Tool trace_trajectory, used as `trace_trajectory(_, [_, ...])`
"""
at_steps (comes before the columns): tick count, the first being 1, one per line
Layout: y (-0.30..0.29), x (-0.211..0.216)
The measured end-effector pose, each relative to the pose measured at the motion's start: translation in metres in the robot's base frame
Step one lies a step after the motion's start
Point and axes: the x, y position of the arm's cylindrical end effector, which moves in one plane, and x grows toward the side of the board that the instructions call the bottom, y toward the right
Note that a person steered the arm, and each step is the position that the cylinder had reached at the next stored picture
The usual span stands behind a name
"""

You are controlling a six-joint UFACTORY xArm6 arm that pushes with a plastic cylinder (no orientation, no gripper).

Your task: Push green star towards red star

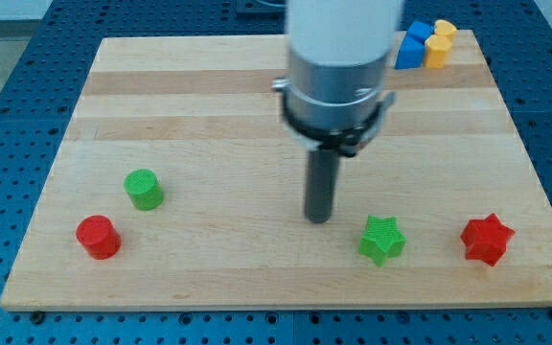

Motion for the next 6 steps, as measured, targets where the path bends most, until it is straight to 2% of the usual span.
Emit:
trace_trajectory(1, [0.008,0.016])
trace_trajectory(3, [0.054,0.013])
trace_trajectory(5, [0.063,0.049])
trace_trajectory(6, [0.094,0.049])
